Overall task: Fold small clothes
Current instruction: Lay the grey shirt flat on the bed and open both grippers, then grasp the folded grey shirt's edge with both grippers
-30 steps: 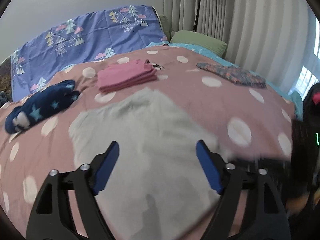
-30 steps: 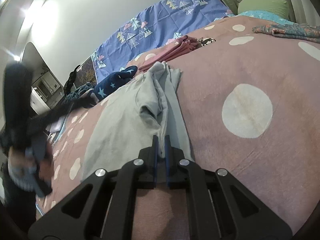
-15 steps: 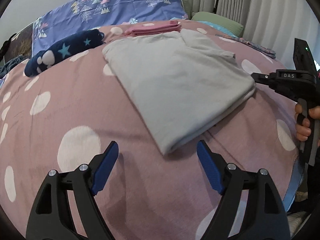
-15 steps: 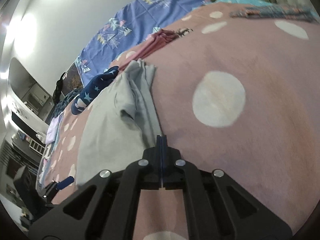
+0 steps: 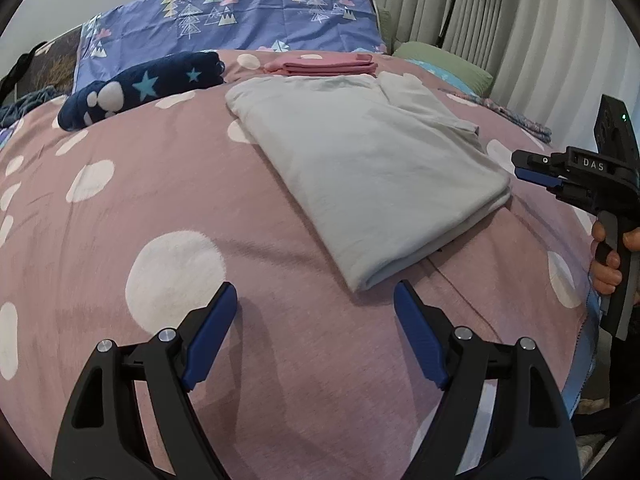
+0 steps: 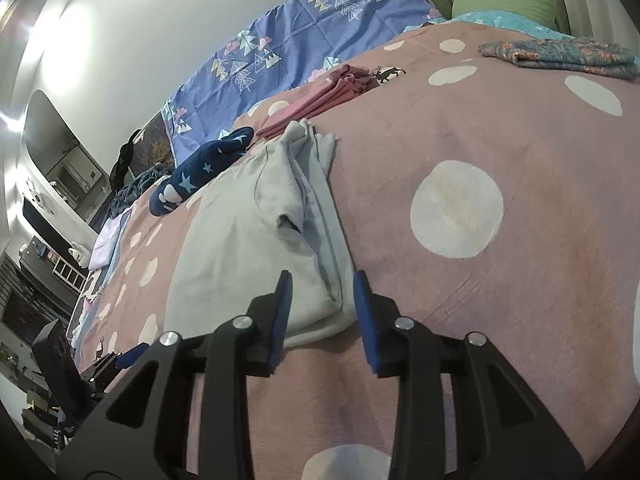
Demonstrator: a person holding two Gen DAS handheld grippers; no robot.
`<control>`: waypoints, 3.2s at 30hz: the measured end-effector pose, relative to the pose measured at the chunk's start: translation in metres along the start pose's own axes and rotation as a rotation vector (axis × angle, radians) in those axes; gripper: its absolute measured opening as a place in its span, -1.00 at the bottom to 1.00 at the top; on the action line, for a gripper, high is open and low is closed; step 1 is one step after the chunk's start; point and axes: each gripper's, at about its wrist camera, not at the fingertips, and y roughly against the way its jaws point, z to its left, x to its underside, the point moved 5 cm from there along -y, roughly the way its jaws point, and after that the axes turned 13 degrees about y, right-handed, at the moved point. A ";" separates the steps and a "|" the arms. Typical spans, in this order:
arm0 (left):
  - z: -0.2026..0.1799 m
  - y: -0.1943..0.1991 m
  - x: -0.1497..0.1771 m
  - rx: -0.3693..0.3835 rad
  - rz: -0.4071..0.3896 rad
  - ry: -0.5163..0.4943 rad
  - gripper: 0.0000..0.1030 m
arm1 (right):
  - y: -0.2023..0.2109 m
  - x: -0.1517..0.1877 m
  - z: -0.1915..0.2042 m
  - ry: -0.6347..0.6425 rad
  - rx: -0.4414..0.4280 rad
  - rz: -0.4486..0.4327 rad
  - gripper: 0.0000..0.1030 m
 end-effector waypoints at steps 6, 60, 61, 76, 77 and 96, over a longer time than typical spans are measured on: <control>0.000 -0.002 -0.002 0.021 0.006 0.003 0.57 | -0.006 0.001 -0.001 0.013 -0.016 0.026 -0.28; -0.027 -0.031 -0.081 0.122 -0.040 0.098 0.45 | -0.061 -0.065 0.013 0.209 0.084 0.152 0.51; -0.025 -0.038 -0.082 0.115 -0.022 0.112 0.48 | -0.067 -0.065 0.010 0.202 0.079 0.161 0.57; -0.023 -0.092 -0.101 0.209 0.115 0.158 0.65 | -0.098 -0.057 0.008 0.230 -0.130 0.221 0.20; -0.022 -0.094 -0.103 0.228 0.122 0.168 0.65 | -0.103 -0.058 0.007 0.234 -0.119 0.234 0.21; -0.002 -0.123 -0.136 0.376 0.158 0.280 0.14 | -0.134 -0.081 -0.009 0.162 -0.391 0.243 -0.05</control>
